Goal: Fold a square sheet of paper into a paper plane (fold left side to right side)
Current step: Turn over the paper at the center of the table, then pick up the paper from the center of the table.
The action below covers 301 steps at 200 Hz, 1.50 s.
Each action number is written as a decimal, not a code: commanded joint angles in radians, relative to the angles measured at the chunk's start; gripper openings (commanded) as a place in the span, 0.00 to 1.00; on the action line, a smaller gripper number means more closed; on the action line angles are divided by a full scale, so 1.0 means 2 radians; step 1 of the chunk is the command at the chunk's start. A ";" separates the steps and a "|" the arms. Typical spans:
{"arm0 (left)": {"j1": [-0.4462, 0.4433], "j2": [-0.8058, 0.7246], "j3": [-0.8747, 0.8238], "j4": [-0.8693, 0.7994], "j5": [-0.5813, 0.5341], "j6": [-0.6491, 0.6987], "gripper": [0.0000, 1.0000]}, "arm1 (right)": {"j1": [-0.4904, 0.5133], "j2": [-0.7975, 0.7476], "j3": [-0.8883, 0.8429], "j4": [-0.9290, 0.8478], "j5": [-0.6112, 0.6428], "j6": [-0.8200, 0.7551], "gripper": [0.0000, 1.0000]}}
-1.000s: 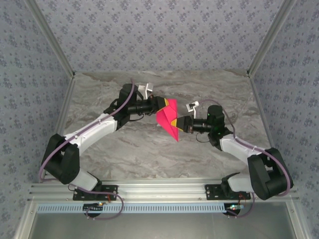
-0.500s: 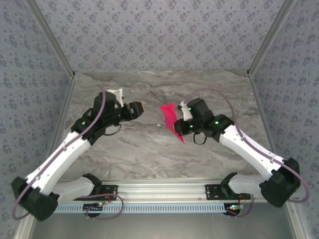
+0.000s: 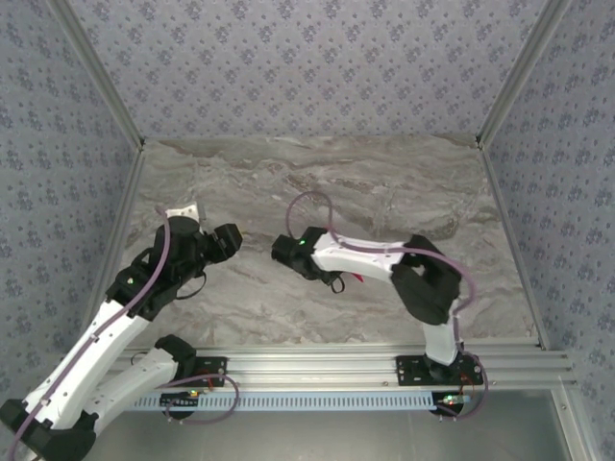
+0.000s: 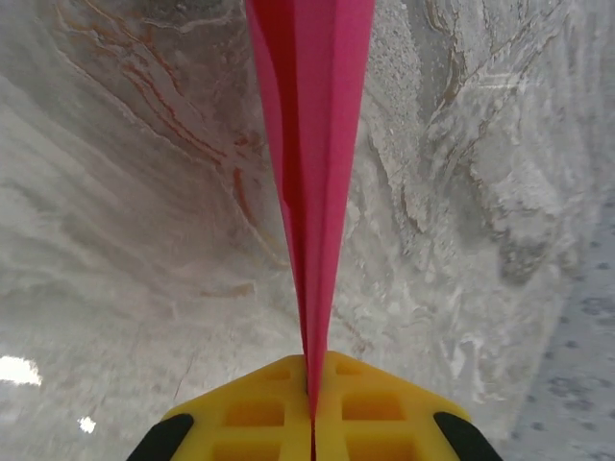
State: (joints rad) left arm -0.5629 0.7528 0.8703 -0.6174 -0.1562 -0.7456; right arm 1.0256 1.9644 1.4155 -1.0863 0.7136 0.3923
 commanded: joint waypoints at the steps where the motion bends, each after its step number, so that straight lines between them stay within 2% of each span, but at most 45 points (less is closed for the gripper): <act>1: 0.004 -0.009 -0.003 -0.019 -0.016 -0.008 0.66 | 0.013 0.051 0.031 -0.042 0.062 0.014 0.08; 36: 0.004 -0.008 -0.010 -0.019 -0.009 -0.010 0.67 | 0.022 0.093 0.044 -0.019 -0.005 0.009 0.13; 51: 0.006 -0.006 -0.021 -0.016 -0.002 -0.018 0.68 | 0.025 0.089 0.043 -0.009 -0.038 0.005 0.27; 68: 0.010 -0.007 -0.041 -0.001 0.014 -0.031 0.70 | 0.030 0.069 0.035 0.006 -0.073 -0.006 0.47; 93: 0.027 -0.005 -0.078 0.049 0.061 -0.054 0.72 | 0.028 -0.006 0.002 0.046 -0.141 -0.004 0.66; 135: 0.044 0.042 -0.150 0.196 0.171 -0.091 0.71 | -0.005 -0.197 -0.100 0.157 -0.257 -0.009 0.84; 170: 0.035 0.118 -0.171 0.313 0.240 -0.112 0.70 | -0.094 -0.333 -0.191 0.233 -0.336 -0.015 0.90; 197: 0.005 0.190 -0.158 0.365 0.244 -0.114 0.70 | -0.189 -0.427 -0.271 0.312 -0.403 0.000 1.00; 223: -0.030 0.268 -0.126 0.404 0.252 -0.112 0.70 | -0.257 -0.504 -0.340 0.378 -0.443 0.038 1.00; 269: -0.069 0.409 -0.038 0.436 0.262 -0.095 0.69 | -0.330 -0.591 -0.406 0.386 -0.465 0.065 1.00; 301: -0.074 0.484 0.005 0.457 0.279 -0.101 0.69 | -0.350 -0.625 -0.432 0.382 -0.465 0.061 1.00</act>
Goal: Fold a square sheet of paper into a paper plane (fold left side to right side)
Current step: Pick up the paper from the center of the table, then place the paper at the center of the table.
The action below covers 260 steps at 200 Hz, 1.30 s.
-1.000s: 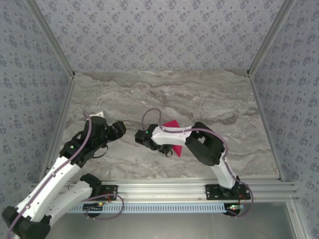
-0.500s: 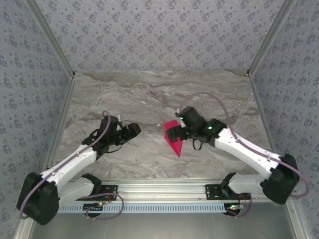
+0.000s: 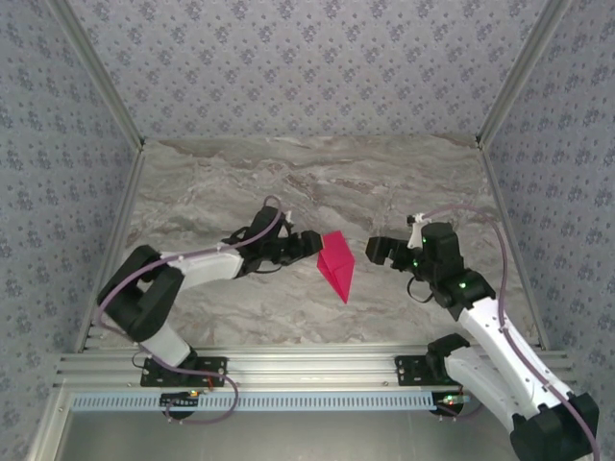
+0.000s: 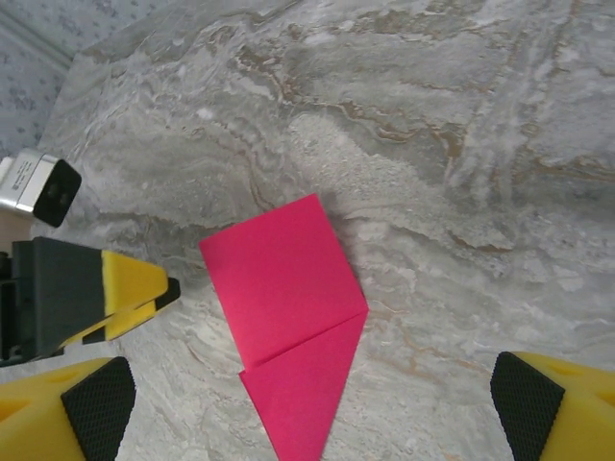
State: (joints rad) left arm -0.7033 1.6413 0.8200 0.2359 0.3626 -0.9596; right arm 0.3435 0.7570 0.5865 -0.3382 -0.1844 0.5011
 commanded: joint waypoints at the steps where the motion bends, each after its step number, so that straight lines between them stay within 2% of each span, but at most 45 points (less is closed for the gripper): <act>1: -0.004 0.042 0.032 0.029 0.020 0.006 0.69 | -0.009 -0.022 -0.018 0.007 -0.016 0.007 1.00; 32: -0.005 0.083 0.052 0.030 0.012 0.000 0.68 | -0.011 -0.039 -0.031 0.002 -0.013 -0.020 1.00; 50: -0.005 0.097 0.061 0.035 0.014 0.000 0.64 | -0.011 -0.039 -0.032 -0.001 -0.025 -0.041 1.00; 69: -0.005 0.106 0.066 0.045 0.022 0.004 0.54 | -0.011 -0.036 -0.033 -0.001 -0.038 -0.046 1.00; 101: -0.001 0.104 0.050 0.078 0.034 0.009 0.27 | -0.012 -0.012 -0.037 0.014 -0.086 -0.038 1.00; 119: 0.003 0.092 0.032 0.095 0.039 0.011 0.12 | -0.019 0.022 -0.040 0.042 -0.145 -0.029 1.00; 144: 0.009 0.062 0.004 0.104 0.047 0.025 0.00 | -0.046 0.089 -0.053 0.125 -0.252 -0.002 0.98; 180: 0.030 0.017 -0.039 0.132 0.102 0.032 0.00 | -0.090 0.210 -0.049 0.227 -0.368 -0.007 0.88; 213: 0.050 -0.001 -0.069 0.166 0.159 0.028 0.00 | -0.093 0.327 -0.020 0.278 -0.442 -0.026 0.77; 235: 0.052 -0.002 -0.076 0.181 0.186 0.028 0.00 | -0.084 0.369 0.002 0.286 -0.459 -0.040 0.75; 260: 0.052 -0.003 -0.078 0.183 0.192 0.029 0.00 | -0.076 0.406 0.018 0.294 -0.466 -0.047 0.73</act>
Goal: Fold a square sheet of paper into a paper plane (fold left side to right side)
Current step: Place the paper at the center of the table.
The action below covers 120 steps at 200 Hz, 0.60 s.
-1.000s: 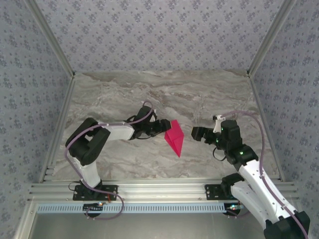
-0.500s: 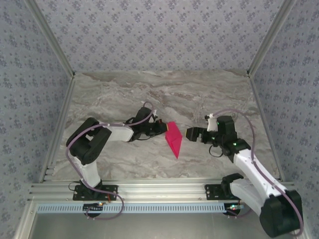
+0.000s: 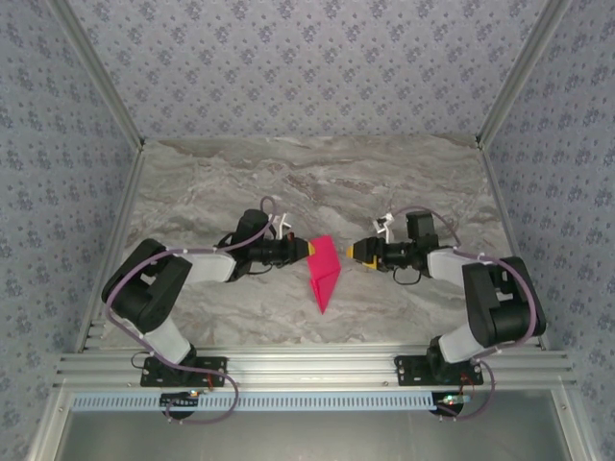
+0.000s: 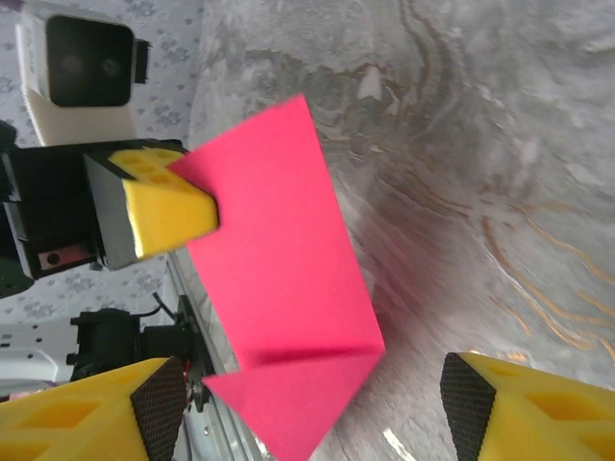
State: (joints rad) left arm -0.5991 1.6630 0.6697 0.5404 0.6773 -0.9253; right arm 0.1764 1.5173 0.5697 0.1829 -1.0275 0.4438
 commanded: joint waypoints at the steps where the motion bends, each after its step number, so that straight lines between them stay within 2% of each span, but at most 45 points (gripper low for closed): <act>1: 0.000 -0.014 -0.003 0.031 0.036 0.012 0.00 | 0.009 0.027 0.027 0.034 -0.045 -0.018 0.72; 57: 0.000 -0.011 0.000 0.034 0.041 0.010 0.00 | 0.037 0.109 0.054 0.078 -0.050 0.001 0.65; 76: 0.001 -0.010 0.000 0.031 0.041 0.012 0.00 | 0.044 0.123 0.060 0.085 -0.056 0.005 0.60; 101: 0.001 -0.005 -0.001 0.026 0.038 0.015 0.00 | 0.049 0.133 0.058 0.085 -0.063 0.005 0.46; 120: 0.003 0.000 -0.002 0.024 0.031 0.017 0.00 | 0.047 0.131 0.054 0.072 -0.058 -0.002 0.26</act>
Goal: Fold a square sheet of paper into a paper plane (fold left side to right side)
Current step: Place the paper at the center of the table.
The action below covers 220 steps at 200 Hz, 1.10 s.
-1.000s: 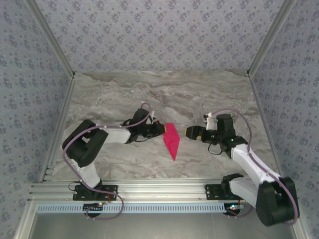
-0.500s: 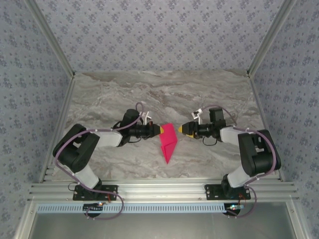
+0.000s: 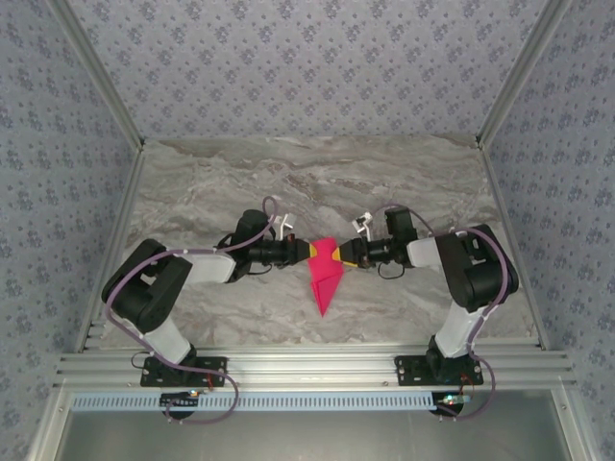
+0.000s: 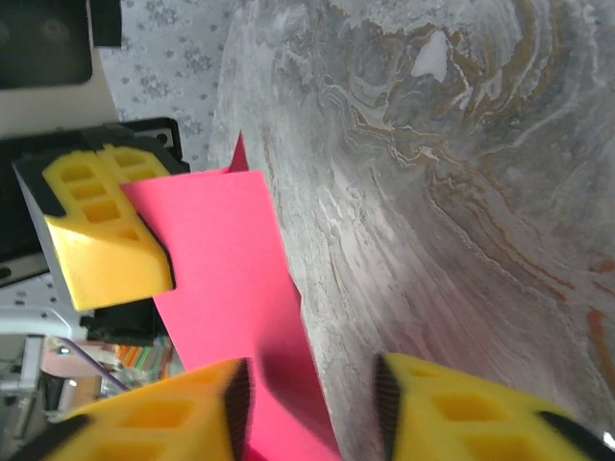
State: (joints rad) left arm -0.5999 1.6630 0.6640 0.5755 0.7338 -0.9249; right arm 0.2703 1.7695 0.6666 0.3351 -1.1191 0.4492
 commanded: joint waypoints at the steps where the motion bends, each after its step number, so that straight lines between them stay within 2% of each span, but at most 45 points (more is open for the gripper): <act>1: 0.003 0.000 0.001 0.006 0.002 0.017 0.00 | 0.000 0.005 0.006 -0.004 -0.013 -0.005 0.26; 10: 0.005 0.001 -0.002 0.007 -0.006 0.018 0.00 | -0.002 -0.001 0.004 -0.017 -0.005 -0.013 0.17; 39: 0.012 0.015 0.001 -0.013 -0.015 0.035 0.01 | -0.003 -0.022 0.003 -0.062 0.014 -0.036 0.03; 47: 0.013 0.020 0.007 -0.025 -0.017 0.045 0.09 | -0.003 -0.029 0.003 -0.074 0.018 -0.037 0.00; 59: 0.015 0.022 0.023 -0.075 -0.024 0.068 0.30 | -0.002 -0.040 0.003 -0.096 0.035 -0.035 0.00; 66: 0.018 0.016 0.028 -0.098 -0.032 0.081 0.38 | -0.002 -0.047 0.002 -0.112 0.046 -0.033 0.00; 85: 0.026 -0.023 0.033 -0.168 -0.070 0.116 0.53 | -0.002 -0.070 -0.002 -0.140 0.072 -0.019 0.00; 107: 0.027 -0.101 0.038 -0.262 -0.131 0.164 0.62 | 0.003 -0.088 -0.003 -0.168 0.103 0.006 0.00; 124: 0.009 -0.171 0.042 -0.330 -0.184 0.202 0.63 | 0.008 -0.095 0.001 -0.194 0.125 0.028 0.00; 142: -0.040 -0.231 0.053 -0.398 -0.240 0.232 0.64 | 0.016 -0.100 0.009 -0.210 0.134 0.051 0.00; 155: -0.078 -0.251 0.055 -0.420 -0.258 0.228 0.63 | 0.025 -0.102 0.020 -0.221 0.138 0.059 0.00; 188: -0.162 -0.246 0.051 -0.439 -0.302 0.205 0.63 | 0.062 -0.099 0.058 -0.253 0.166 0.065 0.00; 220: -0.202 -0.220 0.046 -0.418 -0.332 0.190 0.63 | 0.094 -0.096 0.075 -0.259 0.207 0.086 0.00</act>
State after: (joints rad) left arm -0.9607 1.1881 0.7639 -0.2314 0.1642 -0.5316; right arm 0.4210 1.5906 0.7849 -0.1246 -0.7860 0.5751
